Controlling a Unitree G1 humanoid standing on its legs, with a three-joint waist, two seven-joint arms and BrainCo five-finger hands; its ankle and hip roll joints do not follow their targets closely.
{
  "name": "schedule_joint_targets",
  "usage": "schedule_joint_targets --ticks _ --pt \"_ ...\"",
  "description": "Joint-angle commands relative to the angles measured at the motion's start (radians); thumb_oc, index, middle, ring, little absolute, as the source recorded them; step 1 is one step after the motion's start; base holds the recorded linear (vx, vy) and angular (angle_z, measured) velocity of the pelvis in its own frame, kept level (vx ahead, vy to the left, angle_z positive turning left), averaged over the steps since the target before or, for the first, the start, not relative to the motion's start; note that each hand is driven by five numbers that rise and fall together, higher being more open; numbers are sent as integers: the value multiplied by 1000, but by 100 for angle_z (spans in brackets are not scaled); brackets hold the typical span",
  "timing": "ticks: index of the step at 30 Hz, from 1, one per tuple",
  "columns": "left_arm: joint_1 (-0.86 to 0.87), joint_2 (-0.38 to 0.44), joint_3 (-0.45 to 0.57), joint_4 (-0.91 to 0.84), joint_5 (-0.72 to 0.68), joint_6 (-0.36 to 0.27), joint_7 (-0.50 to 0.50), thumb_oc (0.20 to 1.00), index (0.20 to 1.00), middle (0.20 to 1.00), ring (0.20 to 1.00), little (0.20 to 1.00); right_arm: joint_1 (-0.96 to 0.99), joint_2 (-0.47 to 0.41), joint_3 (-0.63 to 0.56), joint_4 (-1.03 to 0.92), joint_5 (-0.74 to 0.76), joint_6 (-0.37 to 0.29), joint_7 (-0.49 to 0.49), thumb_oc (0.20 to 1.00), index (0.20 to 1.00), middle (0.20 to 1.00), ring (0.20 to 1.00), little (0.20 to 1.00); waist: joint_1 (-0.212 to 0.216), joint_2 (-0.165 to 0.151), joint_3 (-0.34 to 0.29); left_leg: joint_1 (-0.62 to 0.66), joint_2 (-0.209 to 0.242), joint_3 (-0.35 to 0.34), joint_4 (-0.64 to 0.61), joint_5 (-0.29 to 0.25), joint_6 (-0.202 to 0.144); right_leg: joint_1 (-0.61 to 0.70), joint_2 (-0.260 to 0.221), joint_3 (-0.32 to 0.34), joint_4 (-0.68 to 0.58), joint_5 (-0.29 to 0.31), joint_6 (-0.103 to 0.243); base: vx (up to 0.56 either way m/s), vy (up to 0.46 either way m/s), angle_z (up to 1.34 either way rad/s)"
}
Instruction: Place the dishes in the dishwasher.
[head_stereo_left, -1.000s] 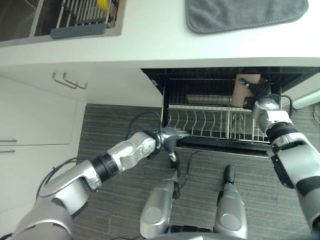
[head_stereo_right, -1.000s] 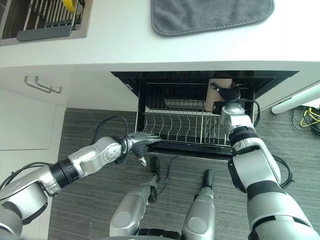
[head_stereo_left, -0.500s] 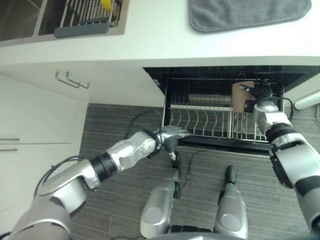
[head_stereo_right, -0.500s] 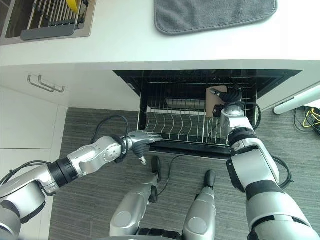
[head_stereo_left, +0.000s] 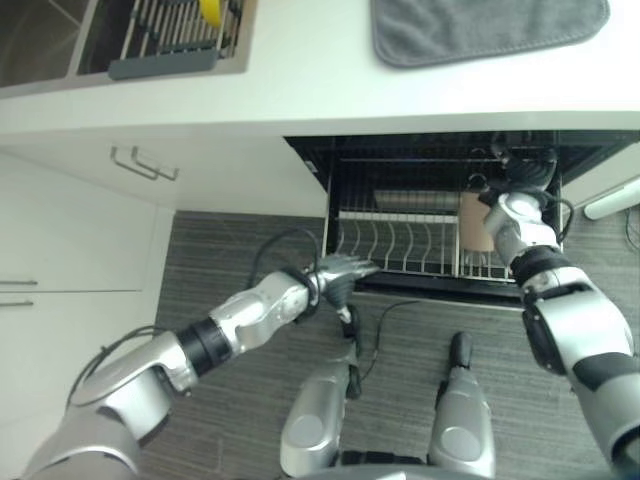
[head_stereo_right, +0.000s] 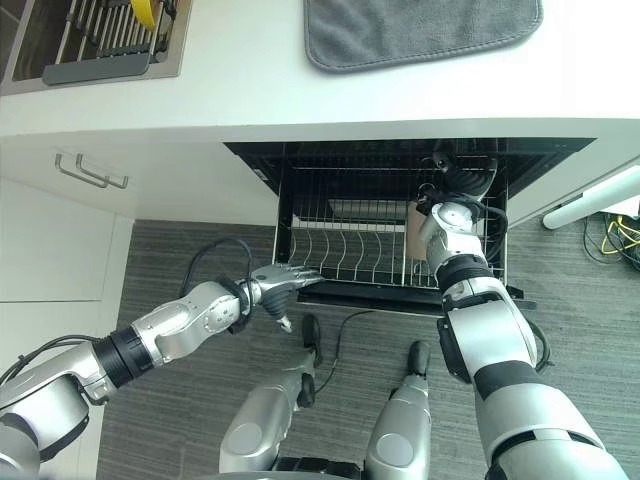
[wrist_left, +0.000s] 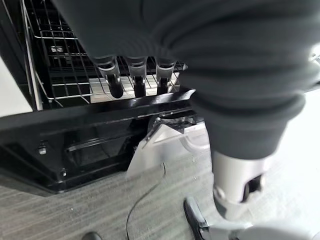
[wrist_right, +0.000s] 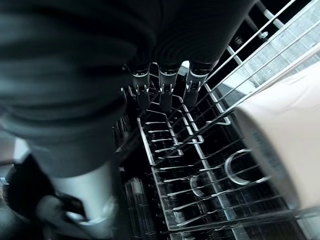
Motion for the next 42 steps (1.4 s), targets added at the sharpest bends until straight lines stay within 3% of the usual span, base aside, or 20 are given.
schedule_joint_targets --ticks 1,5,9,10,12,14,16,17,21,24,26,27,28,29,36,40,41,42 --pt "26 7 -37 -35 8 19 157 1000 1000 1000 1000 1000 21 1 46 -120 98 -229 67 1000 1000 1000 1000 1000 1 -27 -23 21 67 9 119 -174 -61 -81 -8 -1 64 -15 -12 36 -9 -11" --pt "83 -35 8 29 2 23 313 1000 1000 1000 1000 1000 241 78 88 -475 23 -208 -29 1000 1000 1000 1000 1000 -42 -56 -56 53 85 34 107 -174 -58 -54 7 16 57 -23 -21 21 -11 -4" --pt "158 -72 100 67 21 5 415 1000 1000 1000 1000 1000 543 90 152 -694 -18 -248 35 1000 1000 1000 1000 1000 -79 -92 -125 105 105 62 97 -172 -56 4 21 13 44 -34 -25 48 -79 -9" --pt "213 -97 162 95 28 -47 490 1000 1000 1000 1000 1000 687 52 167 -761 14 -266 120 1000 1000 1000 1000 1000 -96 -112 -188 145 115 75 102 -180 -53 49 29 2 38 -44 -29 86 -145 -14" --pt "233 -103 193 97 29 -98 549 1000 1000 1000 1000 1000 729 38 161 -779 24 -254 166 1000 1000 1000 1000 1000 -103 -118 -220 168 122 84 106 -185 -53 73 35 -1 32 -48 -32 80 -104 -6" --pt "251 -103 238 87 15 -196 662 1000 1000 1000 1000 1000 766 23 146 -804 29 -227 223 1000 1000 1000 1000 1000 -110 -123 -261 196 129 96 106 -190 -55 101 42 -2 20 -52 -39 94 -87 -19" --pt "276 -102 310 56 -27 -312 782 1000 1000 1000 1000 1000 796 14 137 -843 64 -147 396 1000 1000 1000 1000 1000 -112 -126 -306 228 134 102 99 -195 -57 136 54 -1 -2 -57 -50 72 -103 -9" --pt "300 -101 357 41 -94 -394 806 1000 1000 1000 1000 1000 812 10 144 -875 119 -82 536 1000 1000 1000 1000 1000 -109 -128 -325 243 139 103 95 -197 -60 153 59 -3 -11 -60 -54 43 -104 -6" --pt "360 -134 460 10 -263 -549 771 1000 1000 1000 1000 1000 836 6 154 -943 131 -55 723 1000 1000 1000 1000 1000 -96 -140 -370 275 154 97 90 -201 -69 191 74 -18 -29 -64 -66 36 -115 3" --pt "417 -162 558 -51 -435 -614 676 1000 1000 1000 1000 1000 848 -3 117 -1005 48 -73 794 1000 1000 1000 1000 1000 -86 -143 -394 291 164 81 89 -204 -73 212 93 -21 -36 -71 -77 -14 -94 9" --pt "444 -187 620 -94 -601 -609 563 1000 1000 1000 1000 1000 824 -22 103 -1035 20 -82 857 1000 1000 1000 1000 1000 -73 -144 -404 297 167 65 87 -204 -77 224 108 -21 -47 -75 -85 -101 -111 6" --pt "451 -201 662 -122 -714 -603 442 1000 1000 1000 1000 1000 792 -36 92 -1039 -46 -108 834 1000 1000 1000 1000 1000 -55 -146 -411 297 171 44 81 -197 -82 229 124 -24 -53 -77 -94 -148 -113 9" --pt "453 -201 678 -138 -770 -599 407 1000 1000 1000 1000 1000 778 -52 78 -1033 -83 -116 801 1000 1000 1000 1000 1000 -50 -146 -413 297 177 38 73 -188 -87 230 130 -28 -57 -75 -97 -154 -87 12" --pt "461 -204 702 -154 -842 -556 365 1000 1000 1000 1000 1000 768 -70 56 -1028 -121 -119 775 1000 1000 1000 1000 1000 -46 -146 -414 296 184 35 65 -177 -93 229 136 -34 -61 -73 -100 -115 -30 17" --pt "453 -184 774 -158 -858 -512 226 1000 1000 1000 1000 1000 772 -130 -33 -980 -162 -121 719 1000 1000 1000 1000 1000 -52 -139 -406 283 222 56 38 -130 -114 226 145 -58 -59 -76 -104 -76 25 19" --pt "452 -185 775 -154 -832 -524 233 1000 1000 1000 1000 1000 791 -120 -30 -951 -198 -118 713 1000 1000 1000 1000 1000 -59 -131 -413 298 226 62 -12 -102 -119 238 137 -57 -69 -73 -99 15 89 -1" --pt "313 -197 707 -152 -828 -484 267 1000 1000 1000 1000 1000 681 -127 -27 -901 -178 -137 631 1000 1000 1000 1000 1000 -63 -155 -420 292 95 77 9 -176 -71 237 165 -50 -154 -23 -88 0 0 0" --pt "318 -194 710 -147 -831 -491 269 1000 1000 1000 1000 1000 683 -129 -22 -905 -179 -147 626 1000 1000 1000 1000 1000 -58 -155 -423 295 91 66 6 -178 -71 238 165 -50 -154 -25 -88 0 0 0"
